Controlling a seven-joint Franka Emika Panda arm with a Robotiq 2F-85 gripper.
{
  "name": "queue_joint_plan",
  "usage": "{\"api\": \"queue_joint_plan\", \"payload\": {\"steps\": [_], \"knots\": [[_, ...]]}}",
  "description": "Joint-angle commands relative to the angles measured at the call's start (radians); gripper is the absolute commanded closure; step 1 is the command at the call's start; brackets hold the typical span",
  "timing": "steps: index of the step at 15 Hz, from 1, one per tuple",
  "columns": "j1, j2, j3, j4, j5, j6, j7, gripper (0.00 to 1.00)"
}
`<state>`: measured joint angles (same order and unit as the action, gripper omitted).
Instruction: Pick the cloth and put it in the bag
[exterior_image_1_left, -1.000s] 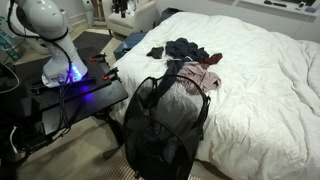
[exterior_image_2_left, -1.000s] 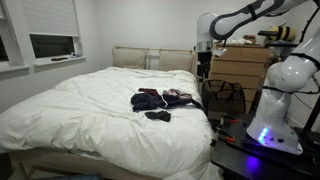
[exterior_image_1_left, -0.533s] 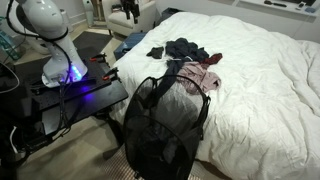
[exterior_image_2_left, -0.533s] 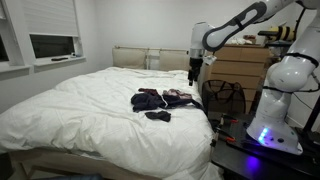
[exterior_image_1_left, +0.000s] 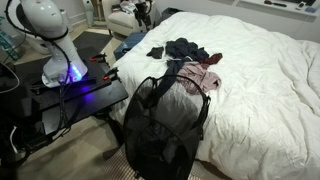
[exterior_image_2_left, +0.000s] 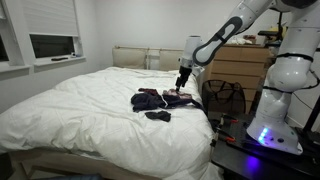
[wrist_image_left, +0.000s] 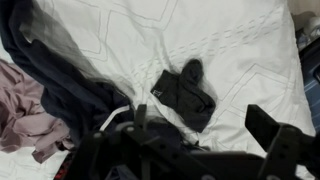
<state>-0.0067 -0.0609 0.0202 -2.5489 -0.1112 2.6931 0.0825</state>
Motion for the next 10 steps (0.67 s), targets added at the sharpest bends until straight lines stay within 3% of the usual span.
{"api": "queue_joint_plan", "payload": {"steps": [1,4,10], "knots": [[-0.002,0.141,-0.008,0.068,-0.021,0.115,-0.003,0.0],[0.01,0.248,-0.025,0.103,-0.034,0.217,0.01,0.0],[0.09,0.433,-0.126,0.146,-0.093,0.413,0.002,0.0]]}}
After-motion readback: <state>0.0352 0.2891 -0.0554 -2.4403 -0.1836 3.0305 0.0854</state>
